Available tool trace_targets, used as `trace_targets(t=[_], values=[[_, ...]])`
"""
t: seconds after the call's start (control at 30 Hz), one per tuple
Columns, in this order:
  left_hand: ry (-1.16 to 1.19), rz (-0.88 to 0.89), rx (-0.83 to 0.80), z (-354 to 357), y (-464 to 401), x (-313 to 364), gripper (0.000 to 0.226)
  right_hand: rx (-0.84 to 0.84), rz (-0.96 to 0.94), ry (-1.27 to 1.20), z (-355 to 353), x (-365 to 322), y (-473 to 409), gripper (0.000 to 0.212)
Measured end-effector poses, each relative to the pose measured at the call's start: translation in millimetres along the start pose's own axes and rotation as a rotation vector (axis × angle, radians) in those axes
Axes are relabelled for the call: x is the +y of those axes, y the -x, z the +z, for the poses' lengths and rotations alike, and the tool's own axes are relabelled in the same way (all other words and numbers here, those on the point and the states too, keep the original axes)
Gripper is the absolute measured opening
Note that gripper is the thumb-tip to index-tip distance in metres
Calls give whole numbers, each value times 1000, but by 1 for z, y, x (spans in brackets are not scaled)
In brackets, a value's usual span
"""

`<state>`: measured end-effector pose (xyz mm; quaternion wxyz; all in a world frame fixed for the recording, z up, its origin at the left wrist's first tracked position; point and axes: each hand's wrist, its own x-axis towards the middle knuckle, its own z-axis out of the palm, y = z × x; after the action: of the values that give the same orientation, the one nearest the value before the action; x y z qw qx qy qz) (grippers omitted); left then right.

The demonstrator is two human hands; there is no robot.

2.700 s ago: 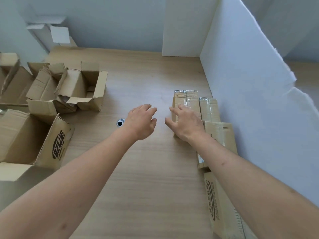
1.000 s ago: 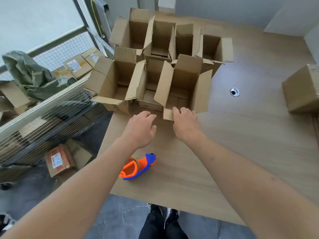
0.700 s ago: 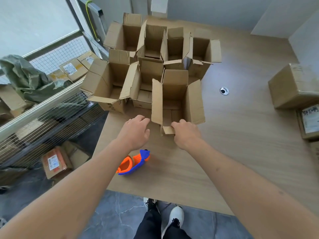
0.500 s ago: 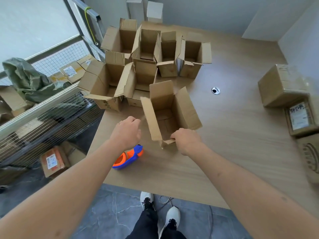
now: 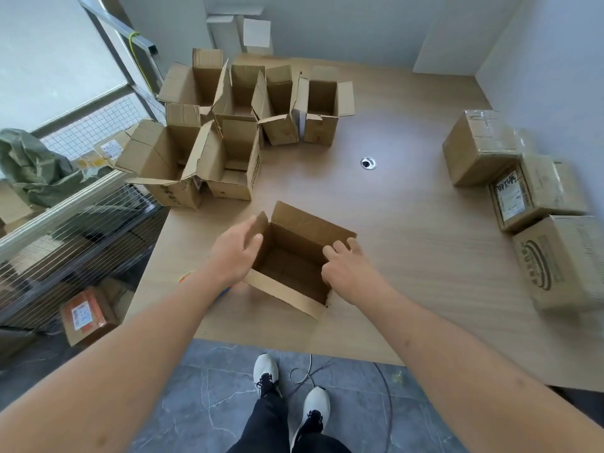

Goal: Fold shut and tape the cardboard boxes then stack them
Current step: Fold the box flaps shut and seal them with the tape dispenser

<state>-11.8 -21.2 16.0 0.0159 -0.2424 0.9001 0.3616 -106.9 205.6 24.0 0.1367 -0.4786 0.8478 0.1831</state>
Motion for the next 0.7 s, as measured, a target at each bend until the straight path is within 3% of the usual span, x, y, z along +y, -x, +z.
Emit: trace_targets(t=[0.1,0.17,0.23,0.27,0.37,0.47,0.53,0.6,0.63,0.7], values=[[-114,125,-219,9,14,1,52,145,62,-126,2,-2,1,51],[-254,111,-385,15,21,-2,84,209,157,-210,5,-3,0,82],[-389,109,-455,18,26,-6,117,210,262,-239,9,-2,0,109],[-458,128,-474,20,27,-9,124,192,310,-258,11,-1,-1,118],[-539,182,-436,23,28,-12,103,163,386,-385,14,2,-6,125],[-303,162,-224,27,24,-7,76,259,384,-477,16,5,-7,104],[-200,103,-82,32,24,1,82,281,321,-525,18,5,-5,62],[-151,33,56,39,25,6,102,227,273,-631,21,3,-3,26],[-142,-17,109,43,26,8,115,194,267,-694,22,2,-1,27],[-218,-107,169,48,26,7,134,143,267,-787,26,0,2,48]])
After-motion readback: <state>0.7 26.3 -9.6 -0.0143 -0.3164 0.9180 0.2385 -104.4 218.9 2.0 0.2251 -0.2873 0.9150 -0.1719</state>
